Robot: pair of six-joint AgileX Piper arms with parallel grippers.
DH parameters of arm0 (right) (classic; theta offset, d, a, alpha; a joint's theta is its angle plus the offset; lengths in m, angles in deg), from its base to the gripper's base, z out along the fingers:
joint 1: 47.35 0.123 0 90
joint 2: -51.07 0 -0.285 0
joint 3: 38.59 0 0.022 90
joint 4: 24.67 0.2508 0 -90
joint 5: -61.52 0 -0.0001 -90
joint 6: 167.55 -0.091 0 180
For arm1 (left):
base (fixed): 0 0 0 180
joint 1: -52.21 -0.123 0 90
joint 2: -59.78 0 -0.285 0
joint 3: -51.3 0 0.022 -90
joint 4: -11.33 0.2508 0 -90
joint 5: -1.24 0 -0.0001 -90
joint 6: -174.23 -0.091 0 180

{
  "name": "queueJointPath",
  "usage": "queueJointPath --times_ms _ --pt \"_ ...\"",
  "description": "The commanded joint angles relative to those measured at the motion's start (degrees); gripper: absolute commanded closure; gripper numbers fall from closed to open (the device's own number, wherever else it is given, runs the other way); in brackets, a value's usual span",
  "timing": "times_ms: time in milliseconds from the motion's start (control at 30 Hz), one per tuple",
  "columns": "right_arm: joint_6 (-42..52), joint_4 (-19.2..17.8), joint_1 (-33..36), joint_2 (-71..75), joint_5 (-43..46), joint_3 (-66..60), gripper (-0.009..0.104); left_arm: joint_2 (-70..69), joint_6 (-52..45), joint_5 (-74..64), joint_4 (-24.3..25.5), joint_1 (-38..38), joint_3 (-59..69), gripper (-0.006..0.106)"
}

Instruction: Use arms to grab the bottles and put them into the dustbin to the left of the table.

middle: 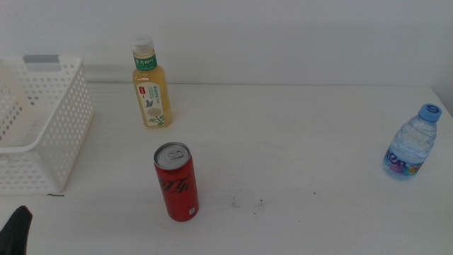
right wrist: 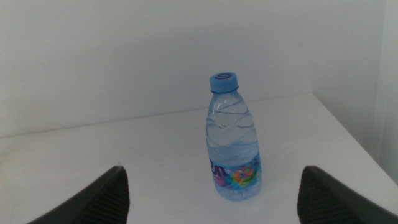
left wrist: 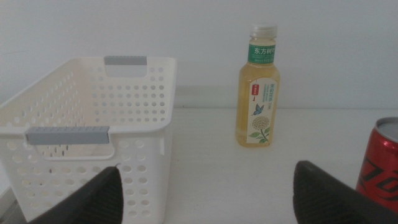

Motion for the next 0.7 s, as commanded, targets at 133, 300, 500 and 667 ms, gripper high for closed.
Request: queueJointPath --times_ms 133,300,500,667 --pt "-0.8 -0.3 -0.3 0.2 0.5 -0.2 0.009 -0.2 0.5 0.5 -0.4 0.0 -0.1 0.007" --pt "-0.8 -0.3 -0.3 0.2 0.5 -0.2 0.009 4.9 0.5 2.7 -2.7 2.2 -0.1 0.007" --pt "-1.1 -0.3 -0.3 0.2 0.5 -0.2 0.009 24.9 0.0 17.2 -0.5 9.7 -0.1 0.007" --pt "-1.1 -0.3 -0.3 0.2 0.5 -0.2 0.009 41.0 -0.6 31.7 -1.1 16.9 -0.1 0.007"
